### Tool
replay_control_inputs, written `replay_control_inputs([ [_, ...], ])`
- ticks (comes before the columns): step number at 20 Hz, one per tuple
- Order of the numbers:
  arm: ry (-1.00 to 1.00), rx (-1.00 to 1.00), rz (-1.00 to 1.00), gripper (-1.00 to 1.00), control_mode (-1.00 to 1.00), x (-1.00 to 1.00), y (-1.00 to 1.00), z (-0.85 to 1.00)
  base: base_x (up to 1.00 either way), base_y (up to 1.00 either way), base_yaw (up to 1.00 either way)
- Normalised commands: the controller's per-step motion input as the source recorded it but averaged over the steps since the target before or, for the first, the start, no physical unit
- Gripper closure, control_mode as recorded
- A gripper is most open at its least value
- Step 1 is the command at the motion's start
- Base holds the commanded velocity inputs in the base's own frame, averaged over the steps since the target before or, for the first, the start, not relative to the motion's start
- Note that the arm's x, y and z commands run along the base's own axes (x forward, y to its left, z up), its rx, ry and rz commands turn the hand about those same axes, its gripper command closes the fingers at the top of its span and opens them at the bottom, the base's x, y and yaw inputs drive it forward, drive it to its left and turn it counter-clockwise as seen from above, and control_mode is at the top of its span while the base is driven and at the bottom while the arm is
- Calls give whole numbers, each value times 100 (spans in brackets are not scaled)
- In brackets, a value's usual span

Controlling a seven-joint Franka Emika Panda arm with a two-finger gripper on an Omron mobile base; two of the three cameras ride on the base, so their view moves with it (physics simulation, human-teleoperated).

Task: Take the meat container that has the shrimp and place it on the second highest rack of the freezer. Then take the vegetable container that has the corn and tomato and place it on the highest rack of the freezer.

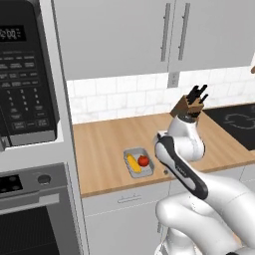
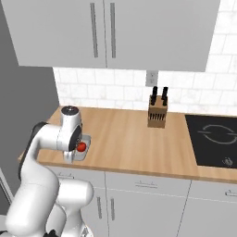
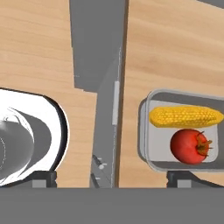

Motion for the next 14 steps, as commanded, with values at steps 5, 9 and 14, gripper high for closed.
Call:
replay_control_inputs([
  [5,-5,5,7,-100,-100,5,0,-28,0,0,0],
  [9,0,1,6,-100,-100,0,1,-8,0,0,0],
  [14,0,0,2,-100,-100,0,15,0,0,0,0],
])
